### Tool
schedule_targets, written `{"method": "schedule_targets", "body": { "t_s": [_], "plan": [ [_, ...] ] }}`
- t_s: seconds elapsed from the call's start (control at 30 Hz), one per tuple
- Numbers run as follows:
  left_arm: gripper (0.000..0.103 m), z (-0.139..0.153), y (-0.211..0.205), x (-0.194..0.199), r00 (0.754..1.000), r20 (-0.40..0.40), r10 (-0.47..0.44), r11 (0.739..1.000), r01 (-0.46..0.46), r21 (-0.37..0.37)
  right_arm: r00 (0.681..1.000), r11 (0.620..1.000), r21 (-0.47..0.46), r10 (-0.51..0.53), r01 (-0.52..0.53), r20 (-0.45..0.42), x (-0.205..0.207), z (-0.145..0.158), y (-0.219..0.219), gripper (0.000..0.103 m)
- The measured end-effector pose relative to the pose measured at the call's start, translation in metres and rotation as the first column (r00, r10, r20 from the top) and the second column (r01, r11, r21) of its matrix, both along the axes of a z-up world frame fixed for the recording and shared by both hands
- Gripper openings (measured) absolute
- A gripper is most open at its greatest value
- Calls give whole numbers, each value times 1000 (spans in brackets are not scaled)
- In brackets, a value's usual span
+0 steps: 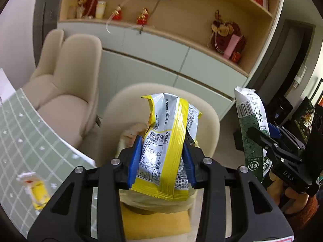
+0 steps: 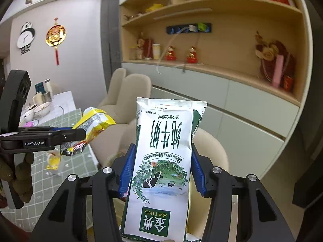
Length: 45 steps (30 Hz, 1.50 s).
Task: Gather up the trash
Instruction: 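Carry the yellow snack bag and milk pouch over the trash bag, then open the left tool while the right opens, dropping both items into the bag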
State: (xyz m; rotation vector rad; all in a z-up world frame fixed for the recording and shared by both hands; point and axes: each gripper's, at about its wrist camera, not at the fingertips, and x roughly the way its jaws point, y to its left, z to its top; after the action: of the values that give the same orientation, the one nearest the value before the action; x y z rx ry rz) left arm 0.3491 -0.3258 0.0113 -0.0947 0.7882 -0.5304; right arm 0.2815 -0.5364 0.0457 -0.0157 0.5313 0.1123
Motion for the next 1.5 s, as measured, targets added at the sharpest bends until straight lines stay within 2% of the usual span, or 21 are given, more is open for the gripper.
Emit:
{"method": "schedule_targets", "body": {
  "t_s": [0.07, 0.23, 0.3, 0.4, 0.5, 0.57, 0.7, 0.73, 0.87, 0.97, 1.07, 1.23, 1.37, 1.43, 1.5],
  "plan": [
    [36, -9, -12, 6, 1000, -19, -18, 1000, 19, 7, 1000, 1000, 0, -14, 14, -7, 4, -6, -13, 48],
    [36, -46, -35, 36, 988, -136, -68, 997, 64, -33, 998, 998, 45, -50, 52, -33, 14, -24, -42, 48],
    [36, -63, -46, 49, 983, -170, -65, 998, 63, -16, 997, 997, 52, -55, 58, -50, 17, -30, -49, 48],
    [36, -89, -62, 63, 978, -201, -50, 997, 62, 55, 995, 995, 62, -68, 72, -77, 24, -41, -59, 48],
    [36, -112, -83, 77, 974, -218, -62, 983, 98, 158, 992, 993, 75, -82, 89, -93, 27, -49, -66, 48],
    [36, -128, -96, 83, 957, -281, -73, 967, 137, 215, 991, 991, 84, -91, 100, -101, 30, -53, -71, 48],
    [36, -146, -106, 80, 929, -357, -101, 945, 201, 257, 988, 989, 95, -100, 112, -120, 36, -61, -73, 48],
    [37, -146, -107, 79, 928, -357, -107, 945, 206, 253, 987, 989, 96, -99, 112, -125, 39, -63, -73, 48],
    [49, -138, -95, 74, 930, -347, -117, 964, 190, 184, 985, 990, 98, -84, 99, -149, 49, -71, -69, 48],
    [54, -118, -81, 66, 947, -303, -108, 980, 153, 127, 985, 990, 118, -59, 79, -159, 55, -73, -61, 48],
    [54, -97, -58, 55, 965, -250, -78, 990, 103, 92, 987, 991, 126, -17, 38, -159, 66, -72, -48, 48],
    [55, -74, -15, 41, 978, -209, 24, 998, -10, 70, 982, 989, 144, 72, -47, -173, 98, -74, -18, 49],
    [55, -59, 18, 28, 978, -183, 103, 993, -90, 77, 959, 992, 100, 101, -76, -267, 137, -102, 13, 49],
    [55, -53, 39, 20, 976, -159, 148, 987, -136, 85, 938, 993, 63, 115, -100, -327, 146, -118, 28, 49],
    [55, -50, 55, 11, 973, -123, 197, 978, -185, 100, 914, 988, 80, 154, -134, -375, 145, -130, 39, 49]
  ]
}}
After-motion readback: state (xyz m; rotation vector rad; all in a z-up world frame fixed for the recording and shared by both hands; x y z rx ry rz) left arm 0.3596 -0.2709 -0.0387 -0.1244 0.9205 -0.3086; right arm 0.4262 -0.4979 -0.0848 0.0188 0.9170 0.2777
